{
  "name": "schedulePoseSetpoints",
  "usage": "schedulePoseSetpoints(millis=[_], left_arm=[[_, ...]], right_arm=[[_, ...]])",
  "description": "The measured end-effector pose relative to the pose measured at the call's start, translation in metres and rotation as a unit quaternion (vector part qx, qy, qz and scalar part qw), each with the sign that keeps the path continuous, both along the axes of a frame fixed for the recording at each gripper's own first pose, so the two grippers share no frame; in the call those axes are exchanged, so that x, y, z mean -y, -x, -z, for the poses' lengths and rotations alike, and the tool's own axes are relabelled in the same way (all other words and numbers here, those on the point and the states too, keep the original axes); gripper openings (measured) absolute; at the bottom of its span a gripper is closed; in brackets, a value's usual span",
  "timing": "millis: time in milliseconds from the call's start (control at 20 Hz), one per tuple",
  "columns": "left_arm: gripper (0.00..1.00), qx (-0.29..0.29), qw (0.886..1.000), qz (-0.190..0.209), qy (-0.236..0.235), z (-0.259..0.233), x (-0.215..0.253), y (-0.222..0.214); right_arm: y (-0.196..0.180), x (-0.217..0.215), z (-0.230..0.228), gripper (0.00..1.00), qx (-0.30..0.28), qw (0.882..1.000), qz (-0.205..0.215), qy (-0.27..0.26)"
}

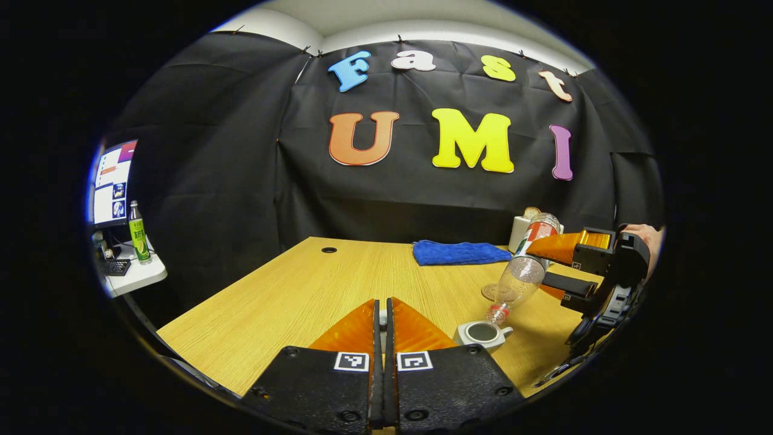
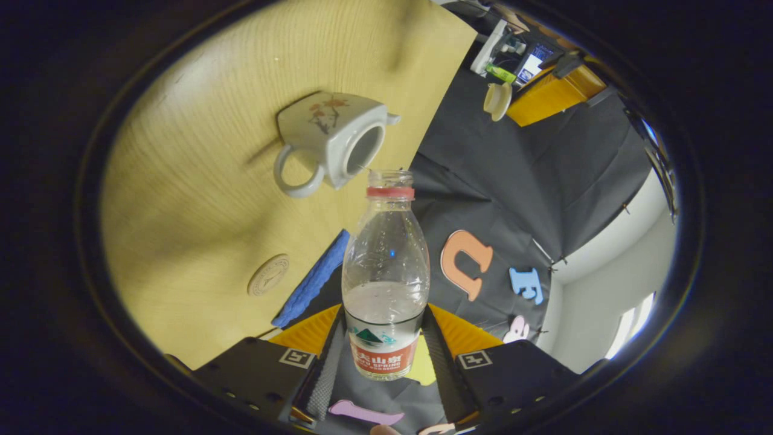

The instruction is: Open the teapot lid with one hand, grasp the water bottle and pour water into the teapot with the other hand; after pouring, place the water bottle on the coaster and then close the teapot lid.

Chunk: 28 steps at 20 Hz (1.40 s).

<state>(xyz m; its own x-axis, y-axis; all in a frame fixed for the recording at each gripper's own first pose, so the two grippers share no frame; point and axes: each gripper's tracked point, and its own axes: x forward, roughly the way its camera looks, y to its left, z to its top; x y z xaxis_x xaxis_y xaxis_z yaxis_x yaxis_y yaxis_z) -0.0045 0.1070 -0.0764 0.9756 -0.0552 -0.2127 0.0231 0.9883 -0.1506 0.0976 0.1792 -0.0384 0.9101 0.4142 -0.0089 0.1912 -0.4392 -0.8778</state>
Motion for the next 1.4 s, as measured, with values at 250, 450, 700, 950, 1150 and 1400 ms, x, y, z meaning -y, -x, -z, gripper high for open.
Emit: schedulePoseSetpoints(millis=[250, 450, 700, 950, 1150, 1400], left_arm=[[0.03, 0.009, 1.000, -0.008, -0.001, -0.003, -0.003, -0.002], [0.03, 0.011, 1.000, -0.011, 0.000, -0.007, -0.001, 0.000], [0.03, 0.021, 1.000, -0.005, -0.007, -0.014, 0.006, 0.001], [0.03, 0.029, 0.999, 0.001, -0.013, -0.020, 0.014, 0.001], [0.03, 0.031, 0.999, 0.006, -0.020, -0.019, 0.023, -0.001], [0.03, 0.029, 0.999, 0.003, -0.028, -0.016, 0.023, -0.003]], right_arm=[[0.001, 0.008, 0.006, 0.71, -0.042, 0.995, 0.017, -0.086], [0.010, 0.023, 0.025, 0.72, -0.162, 0.951, 0.055, -0.257], [0.021, 0.009, 0.021, 0.72, -0.277, 0.828, 0.076, -0.482], [-0.001, 0.032, -0.002, 0.72, -0.334, 0.662, 0.088, -0.665], [-0.036, 0.055, -0.021, 0.70, -0.328, 0.574, 0.089, -0.745], [-0.078, 0.061, -0.016, 0.71, -0.340, 0.546, 0.078, -0.762]])
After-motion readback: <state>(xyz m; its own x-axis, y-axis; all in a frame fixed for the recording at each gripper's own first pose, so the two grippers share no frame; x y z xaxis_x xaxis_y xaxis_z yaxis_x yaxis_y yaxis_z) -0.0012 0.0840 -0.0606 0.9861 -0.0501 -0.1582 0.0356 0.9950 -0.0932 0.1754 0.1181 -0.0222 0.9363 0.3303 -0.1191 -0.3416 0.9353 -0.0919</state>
